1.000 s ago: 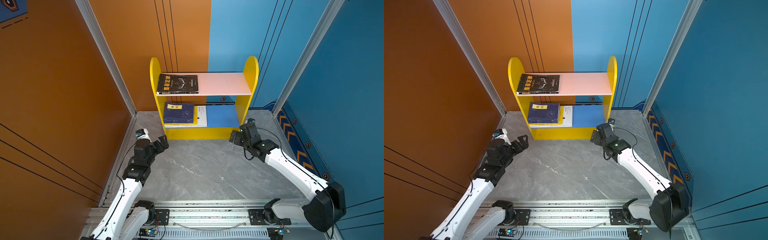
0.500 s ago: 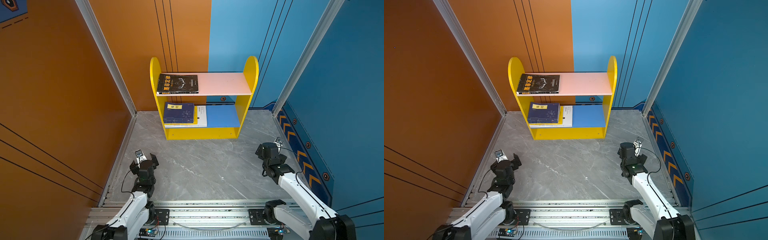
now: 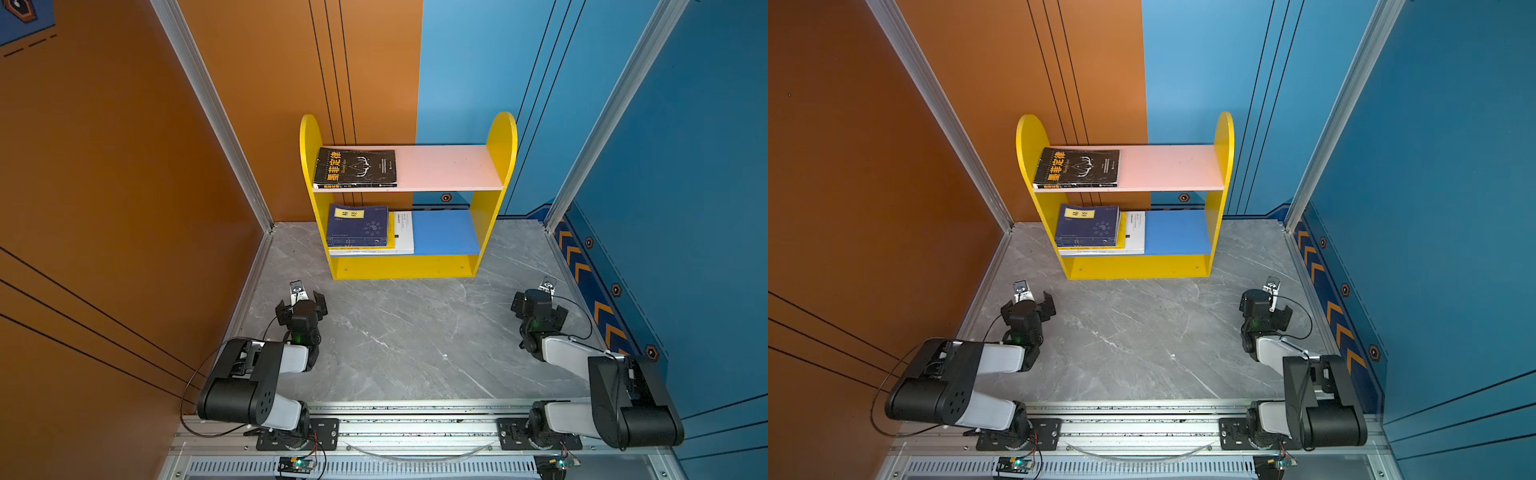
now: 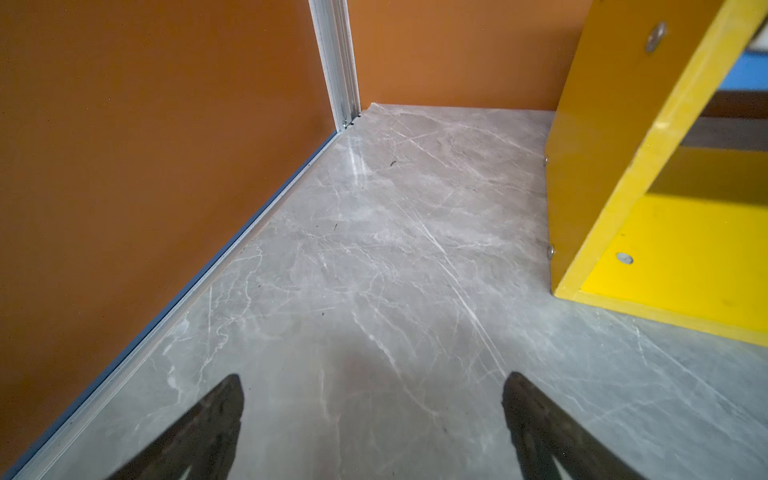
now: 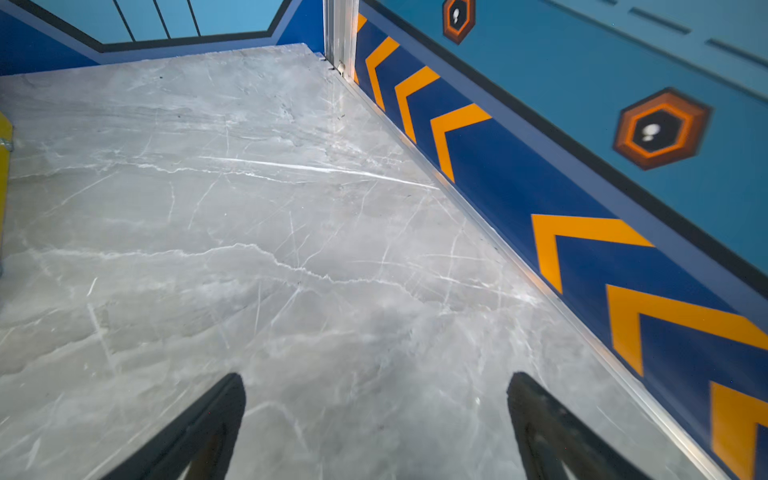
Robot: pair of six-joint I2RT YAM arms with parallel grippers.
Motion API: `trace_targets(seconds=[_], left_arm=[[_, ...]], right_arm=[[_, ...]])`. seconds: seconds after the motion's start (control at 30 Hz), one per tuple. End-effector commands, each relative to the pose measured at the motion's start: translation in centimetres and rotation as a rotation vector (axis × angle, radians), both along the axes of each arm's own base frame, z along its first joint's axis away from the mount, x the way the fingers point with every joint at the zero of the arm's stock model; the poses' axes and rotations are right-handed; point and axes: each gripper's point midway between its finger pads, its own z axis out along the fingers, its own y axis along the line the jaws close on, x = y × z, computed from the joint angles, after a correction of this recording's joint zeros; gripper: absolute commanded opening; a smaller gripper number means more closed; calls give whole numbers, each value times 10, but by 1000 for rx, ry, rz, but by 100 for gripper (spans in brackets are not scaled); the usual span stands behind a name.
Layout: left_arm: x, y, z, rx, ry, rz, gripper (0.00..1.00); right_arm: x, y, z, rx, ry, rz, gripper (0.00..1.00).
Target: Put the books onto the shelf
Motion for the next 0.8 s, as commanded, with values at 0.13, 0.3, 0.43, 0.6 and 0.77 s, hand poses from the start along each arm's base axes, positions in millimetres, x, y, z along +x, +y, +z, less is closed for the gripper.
trace_targets(seconds=[0.13,0.3,0.43,0.6,0.77], left_arm=[[28,-7,12,-39,-3,-90,98],[35,-22,0,-1,12,-151,98],[35,-21,0,-5,12,-149,98],[35,-21,0,-3,12,-149,98],[34,-22,0,0,11,-149,98]], right_arm=[[39,44,14,16,-121,238,100],[34,46,9,-34,-194,224,100],[34,45,7,-23,-178,220,100],[33,44,6,-18,-161,219,100],[33,44,6,-18,-162,219,100]])
